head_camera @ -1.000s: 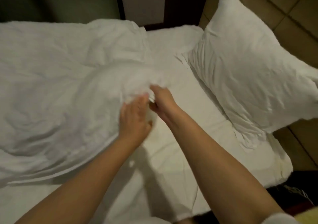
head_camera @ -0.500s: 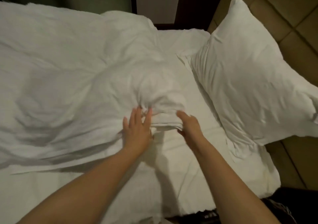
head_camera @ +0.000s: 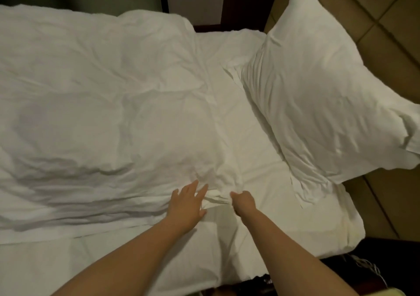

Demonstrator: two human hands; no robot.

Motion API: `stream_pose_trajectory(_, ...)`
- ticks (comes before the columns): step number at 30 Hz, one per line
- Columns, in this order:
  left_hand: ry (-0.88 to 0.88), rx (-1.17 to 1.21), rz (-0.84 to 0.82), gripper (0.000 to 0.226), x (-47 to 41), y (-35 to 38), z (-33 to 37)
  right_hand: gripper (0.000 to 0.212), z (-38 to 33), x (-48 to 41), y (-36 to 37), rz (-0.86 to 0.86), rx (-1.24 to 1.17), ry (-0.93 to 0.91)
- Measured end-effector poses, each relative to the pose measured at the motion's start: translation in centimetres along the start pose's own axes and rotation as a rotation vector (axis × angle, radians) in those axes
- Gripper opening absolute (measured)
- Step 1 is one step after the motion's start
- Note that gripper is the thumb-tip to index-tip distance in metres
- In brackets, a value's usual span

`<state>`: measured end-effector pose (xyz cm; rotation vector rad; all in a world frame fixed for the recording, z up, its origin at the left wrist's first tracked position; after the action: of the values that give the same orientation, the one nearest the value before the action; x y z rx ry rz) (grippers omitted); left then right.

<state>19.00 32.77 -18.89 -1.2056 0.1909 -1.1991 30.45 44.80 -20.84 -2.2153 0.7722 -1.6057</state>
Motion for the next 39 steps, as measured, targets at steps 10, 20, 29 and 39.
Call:
stream_pose_trajectory(10,0.208,0.393,0.758,0.051,-1.3,-13.7,2.7,0.035,-1.8,1.2,-7.1,0.213,-0.171,-0.301)
stream_pose_trajectory(20,-0.089,0.059,0.078,0.056,-1.5,0.7,1.5,0.026,7.3,-4.2,-1.2,0.106,0.014,-0.033)
stream_pose_trajectory(29,-0.046,-0.026,0.013,0.056,-0.7,2.6,1.1,0.027,9.5,-4.5,-0.6,0.118,-0.121,0.084)
stream_pose_trajectory(39,-0.232,0.041,0.036,0.057,6.2,2.6,-9.0,0.047,7.8,0.3,10.4,-0.059,-0.710,0.419)
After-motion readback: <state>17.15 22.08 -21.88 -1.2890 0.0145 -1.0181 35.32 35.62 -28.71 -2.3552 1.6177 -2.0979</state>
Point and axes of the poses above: each hand's wrist, its own x-axis away from the middle knuckle, its own y-axis out of the palm, z = x × y, the point moved 6 cm from there along -x, towards the middle knuckle, and after that the axes turned 14 degrees about x, right-handed, at the moved point
